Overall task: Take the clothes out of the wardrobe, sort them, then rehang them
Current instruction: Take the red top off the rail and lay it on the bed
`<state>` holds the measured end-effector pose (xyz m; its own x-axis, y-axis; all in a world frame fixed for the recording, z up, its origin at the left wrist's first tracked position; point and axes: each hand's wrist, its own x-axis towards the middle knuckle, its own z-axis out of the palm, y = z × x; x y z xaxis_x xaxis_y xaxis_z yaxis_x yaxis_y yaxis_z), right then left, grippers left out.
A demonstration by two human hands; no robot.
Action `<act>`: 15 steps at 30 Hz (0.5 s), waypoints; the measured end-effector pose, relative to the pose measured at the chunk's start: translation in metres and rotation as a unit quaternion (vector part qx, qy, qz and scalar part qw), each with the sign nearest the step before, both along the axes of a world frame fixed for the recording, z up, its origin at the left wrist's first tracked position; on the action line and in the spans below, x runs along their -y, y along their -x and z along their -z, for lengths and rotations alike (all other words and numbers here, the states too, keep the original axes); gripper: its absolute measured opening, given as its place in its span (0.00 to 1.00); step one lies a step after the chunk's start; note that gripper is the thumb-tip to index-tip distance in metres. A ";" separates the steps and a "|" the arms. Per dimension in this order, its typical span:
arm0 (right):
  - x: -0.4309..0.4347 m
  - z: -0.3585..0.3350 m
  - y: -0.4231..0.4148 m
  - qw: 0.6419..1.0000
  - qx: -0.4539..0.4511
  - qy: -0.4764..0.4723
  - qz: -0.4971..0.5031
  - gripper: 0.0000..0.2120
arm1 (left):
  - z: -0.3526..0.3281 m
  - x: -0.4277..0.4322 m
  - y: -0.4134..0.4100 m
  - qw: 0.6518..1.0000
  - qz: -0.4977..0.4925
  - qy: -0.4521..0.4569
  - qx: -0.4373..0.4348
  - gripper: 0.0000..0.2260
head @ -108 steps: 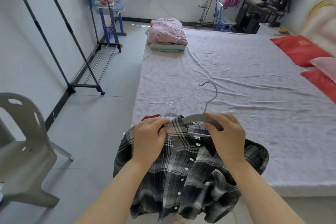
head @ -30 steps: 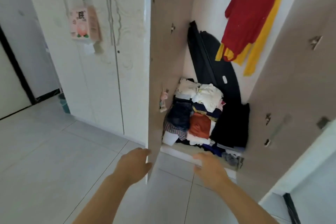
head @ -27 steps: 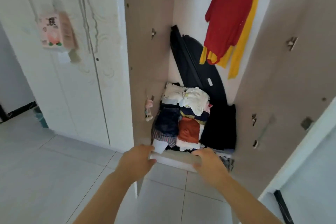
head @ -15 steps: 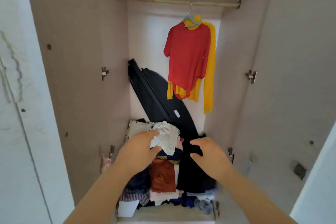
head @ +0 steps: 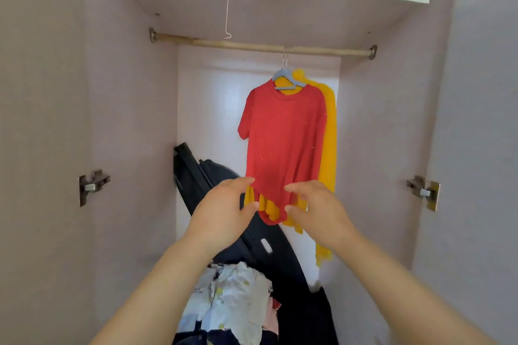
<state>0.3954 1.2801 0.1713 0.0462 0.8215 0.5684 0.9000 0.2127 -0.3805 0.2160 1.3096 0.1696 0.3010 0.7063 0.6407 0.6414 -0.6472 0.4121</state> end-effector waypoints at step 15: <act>-0.232 -0.105 -0.062 0.983 0.097 -0.153 0.014 0.20 | -0.082 -0.240 -0.053 0.993 0.013 -0.093 0.067 0.21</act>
<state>0.4577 1.5116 0.2768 -0.0663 0.6112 0.7887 0.9565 0.2641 -0.1242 0.2686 1.5497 0.2515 0.2202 0.5658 0.7946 0.5709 -0.7353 0.3653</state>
